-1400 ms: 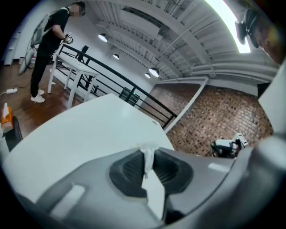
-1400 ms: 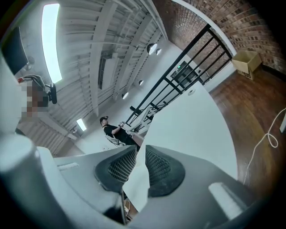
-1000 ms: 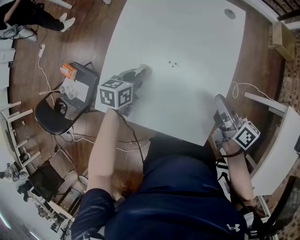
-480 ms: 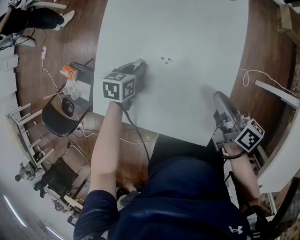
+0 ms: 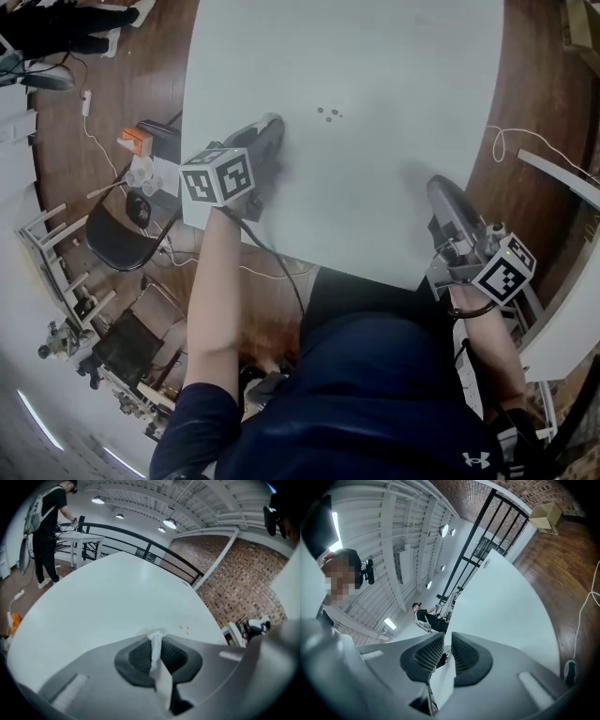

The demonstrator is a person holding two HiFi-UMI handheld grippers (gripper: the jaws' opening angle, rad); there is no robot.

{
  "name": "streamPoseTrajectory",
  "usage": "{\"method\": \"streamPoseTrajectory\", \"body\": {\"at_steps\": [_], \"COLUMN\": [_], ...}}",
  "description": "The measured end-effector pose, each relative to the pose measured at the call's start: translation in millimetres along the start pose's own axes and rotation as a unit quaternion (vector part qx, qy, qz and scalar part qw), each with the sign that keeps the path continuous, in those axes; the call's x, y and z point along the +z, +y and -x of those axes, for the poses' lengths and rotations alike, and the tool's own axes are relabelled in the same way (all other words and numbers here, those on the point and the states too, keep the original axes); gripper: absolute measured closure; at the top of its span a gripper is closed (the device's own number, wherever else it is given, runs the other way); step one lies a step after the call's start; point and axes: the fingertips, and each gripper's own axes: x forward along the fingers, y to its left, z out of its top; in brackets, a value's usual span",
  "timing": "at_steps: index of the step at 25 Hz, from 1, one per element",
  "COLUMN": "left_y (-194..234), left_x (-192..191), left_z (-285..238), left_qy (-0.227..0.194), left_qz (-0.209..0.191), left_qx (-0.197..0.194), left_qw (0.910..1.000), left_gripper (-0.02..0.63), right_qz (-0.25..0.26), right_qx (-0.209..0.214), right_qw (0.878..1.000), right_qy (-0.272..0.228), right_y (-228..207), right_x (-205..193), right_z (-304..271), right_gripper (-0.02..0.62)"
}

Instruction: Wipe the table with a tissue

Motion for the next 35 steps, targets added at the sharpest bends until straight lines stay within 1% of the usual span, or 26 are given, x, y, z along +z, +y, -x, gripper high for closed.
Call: {"method": "streamPoseTrajectory", "body": {"at_steps": [4, 8, 15, 23, 26, 29, 32, 35], "left_y": [-1.3, -8.1, -28.4, -46.3, -55.1, -60.5, -66.4, -83.4], "left_x": [0.0, 1.4, 5.7, 9.3, 10.0, 11.0, 10.5, 7.6], "left_z": [0.2, -4.4, -17.5, -30.9, -35.5, -38.0, -41.6, -48.6], "left_qy": [0.002, 0.007, 0.024, 0.030, 0.032, 0.034, 0.037, 0.047], "left_qz": [0.003, -0.003, -0.028, -0.035, -0.040, -0.047, -0.043, -0.047], "left_qx": [-0.008, -0.011, -0.027, -0.027, -0.033, -0.036, -0.047, -0.063], "left_qw": [1.0000, 0.9999, 0.9990, 0.9986, 0.9981, 0.9977, 0.9973, 0.9958], "left_gripper": [0.588, 0.588, 0.588, 0.588, 0.588, 0.588, 0.588, 0.588], "right_qz": [0.000, 0.001, -0.001, -0.003, 0.012, 0.044, 0.055, 0.056], "right_qx": [0.004, 0.005, 0.002, 0.001, -0.005, -0.015, 0.000, 0.008], "right_qw": [1.000, 1.000, 1.000, 1.000, 1.000, 0.999, 0.998, 0.998], "right_qy": [-0.001, -0.006, -0.015, -0.021, -0.020, -0.016, -0.021, -0.023], "right_y": [-0.8, 0.5, -1.7, -10.6, -14.9, -18.5, -14.4, -11.8], "right_x": [0.5, 4.8, 9.9, 20.3, 28.2, 38.7, 49.3, 56.4], "right_z": [2.3, 2.9, 5.9, 14.5, 13.4, 6.0, -5.2, -8.6], "right_gripper": [0.541, 0.541, 0.541, 0.541, 0.543, 0.546, 0.548, 0.548]}}
